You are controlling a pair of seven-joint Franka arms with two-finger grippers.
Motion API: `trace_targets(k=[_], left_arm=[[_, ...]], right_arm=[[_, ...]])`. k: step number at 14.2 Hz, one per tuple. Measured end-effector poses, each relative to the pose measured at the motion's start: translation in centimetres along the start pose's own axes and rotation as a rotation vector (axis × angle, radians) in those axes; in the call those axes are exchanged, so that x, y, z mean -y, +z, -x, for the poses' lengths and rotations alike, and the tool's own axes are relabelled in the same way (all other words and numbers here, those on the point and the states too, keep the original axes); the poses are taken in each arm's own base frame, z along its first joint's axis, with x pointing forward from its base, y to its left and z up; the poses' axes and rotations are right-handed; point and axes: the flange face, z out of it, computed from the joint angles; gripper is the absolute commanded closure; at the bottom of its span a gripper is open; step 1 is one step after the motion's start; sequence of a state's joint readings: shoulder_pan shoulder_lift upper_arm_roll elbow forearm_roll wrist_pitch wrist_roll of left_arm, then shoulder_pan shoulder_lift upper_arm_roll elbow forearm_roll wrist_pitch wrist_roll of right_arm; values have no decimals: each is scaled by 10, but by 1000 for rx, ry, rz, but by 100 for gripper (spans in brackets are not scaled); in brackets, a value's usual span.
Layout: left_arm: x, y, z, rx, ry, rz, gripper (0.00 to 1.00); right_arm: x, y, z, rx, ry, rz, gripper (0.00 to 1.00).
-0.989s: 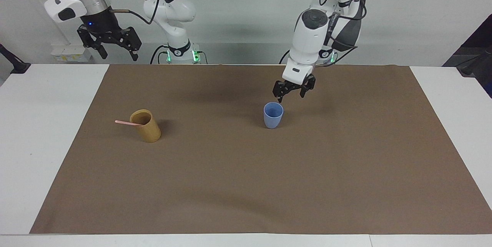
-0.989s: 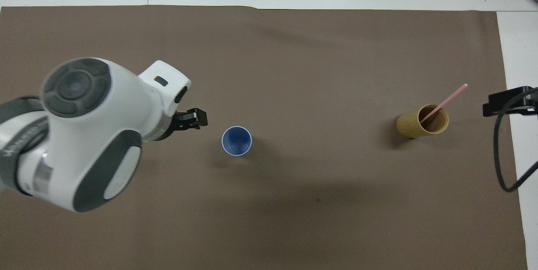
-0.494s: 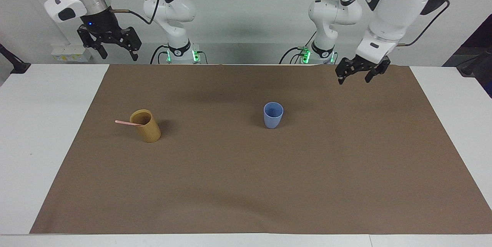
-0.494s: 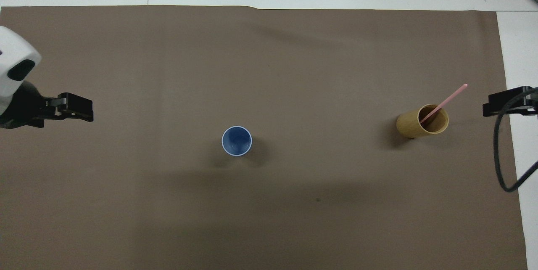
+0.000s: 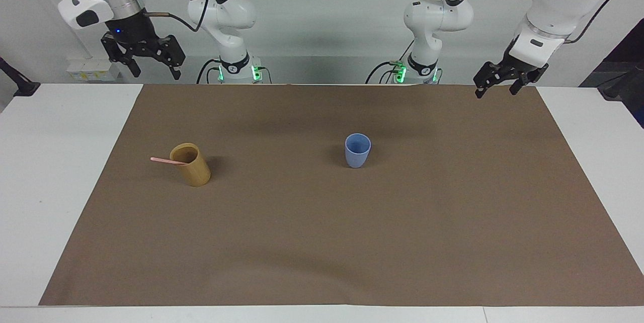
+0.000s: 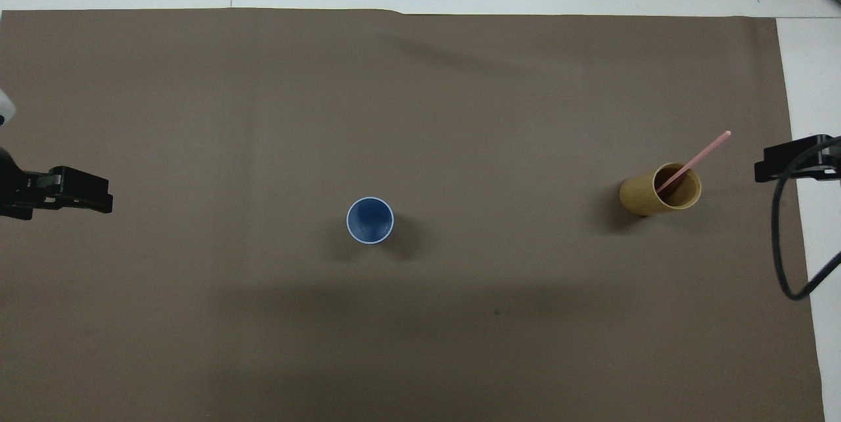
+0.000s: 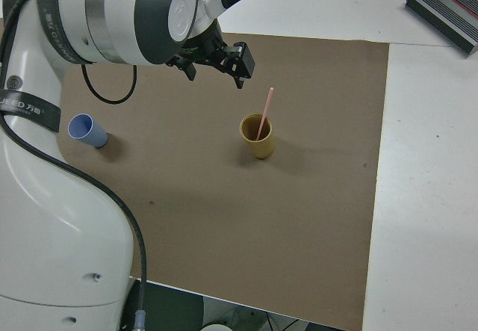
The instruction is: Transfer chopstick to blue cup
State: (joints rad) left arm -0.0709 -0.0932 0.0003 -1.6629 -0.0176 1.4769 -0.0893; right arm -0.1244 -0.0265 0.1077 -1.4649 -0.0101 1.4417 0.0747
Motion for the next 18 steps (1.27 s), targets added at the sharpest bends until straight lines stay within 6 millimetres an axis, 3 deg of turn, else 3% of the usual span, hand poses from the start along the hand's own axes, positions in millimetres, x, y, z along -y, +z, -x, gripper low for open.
trace_targets(k=[7, 18], left_arm=[[27, -16, 13, 4, 46, 8, 0], [19, -17, 14, 5, 64, 4, 0]], right_arm=[[0, 0, 0, 0, 0, 0, 0], [0, 0, 0, 0, 0, 0, 0]])
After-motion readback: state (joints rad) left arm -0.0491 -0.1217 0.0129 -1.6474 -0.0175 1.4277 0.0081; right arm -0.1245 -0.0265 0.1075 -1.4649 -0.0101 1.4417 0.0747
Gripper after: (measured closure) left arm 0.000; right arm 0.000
